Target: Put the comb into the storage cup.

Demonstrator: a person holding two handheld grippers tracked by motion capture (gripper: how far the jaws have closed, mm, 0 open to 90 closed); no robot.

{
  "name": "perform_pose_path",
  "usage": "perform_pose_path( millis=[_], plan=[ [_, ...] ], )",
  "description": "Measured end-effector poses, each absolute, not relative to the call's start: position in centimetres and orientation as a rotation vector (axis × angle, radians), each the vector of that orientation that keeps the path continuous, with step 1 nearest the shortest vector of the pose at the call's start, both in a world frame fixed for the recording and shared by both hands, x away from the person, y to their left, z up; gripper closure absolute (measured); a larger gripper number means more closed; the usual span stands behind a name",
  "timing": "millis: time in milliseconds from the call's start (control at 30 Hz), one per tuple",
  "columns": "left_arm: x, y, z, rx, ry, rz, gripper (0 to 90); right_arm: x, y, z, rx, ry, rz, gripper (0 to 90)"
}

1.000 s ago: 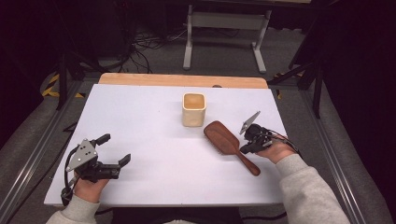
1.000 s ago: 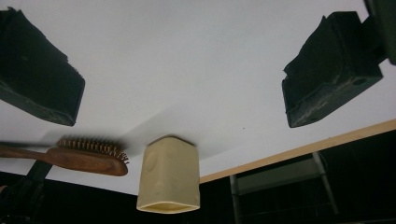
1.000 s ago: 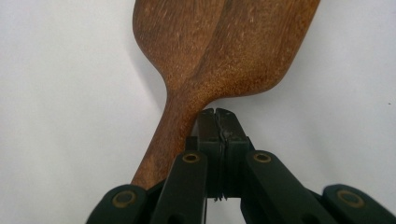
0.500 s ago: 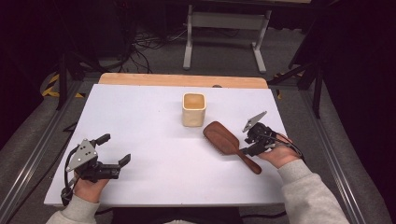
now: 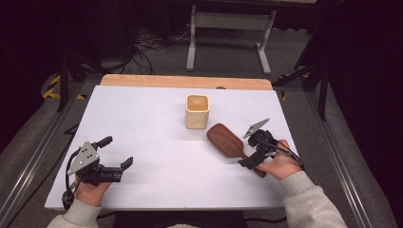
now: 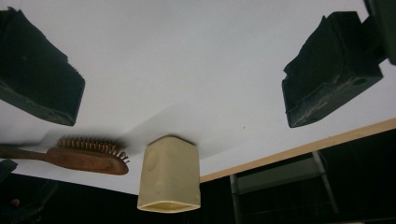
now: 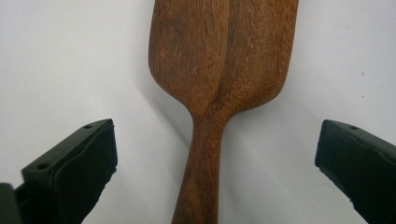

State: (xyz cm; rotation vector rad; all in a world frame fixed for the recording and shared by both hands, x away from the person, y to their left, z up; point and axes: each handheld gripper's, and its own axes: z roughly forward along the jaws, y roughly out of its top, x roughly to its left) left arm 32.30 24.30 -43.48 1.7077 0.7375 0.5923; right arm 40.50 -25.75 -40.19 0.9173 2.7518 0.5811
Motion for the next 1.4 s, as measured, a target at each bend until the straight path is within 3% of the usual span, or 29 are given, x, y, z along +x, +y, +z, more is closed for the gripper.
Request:
perform_pose_path(
  millis=[133, 267, 633, 700, 867, 1400],
  plan=[
    [32.3, 24.3, -43.5, 1.707, 0.737, 0.593, 0.1, 40.4, -25.8, -40.9, 0.953, 2.727, 0.608, 0.4],
    [32.3, 24.3, -43.5, 1.708, 0.737, 0.594, 0.2, 40.5, -25.7, -41.7, 1.003, 2.727, 0.599, 8.2],
    [32.3, 24.3, -43.5, 1.710, 0.737, 0.595, 0.2, 41.1, -25.0, -42.9, 1.074, 2.755, 0.518, 50.3],
    [32.3, 24.3, -43.5, 1.707, 0.736, 0.593, 0.2, 41.1, -24.9, -42.9, 1.080, 2.756, 0.517, 51.9],
    [32.3, 24.3, -43.5, 1.711, 0.737, 0.594, 0.2, 41.2, -24.5, -42.9, 1.090, 2.737, 0.476, 67.7],
    [32.4, 24.1, -43.5, 1.723, 0.738, 0.585, 0.3, 41.0, -23.9, -42.7, 1.055, 2.746, 0.421, 72.6]
  ],
)
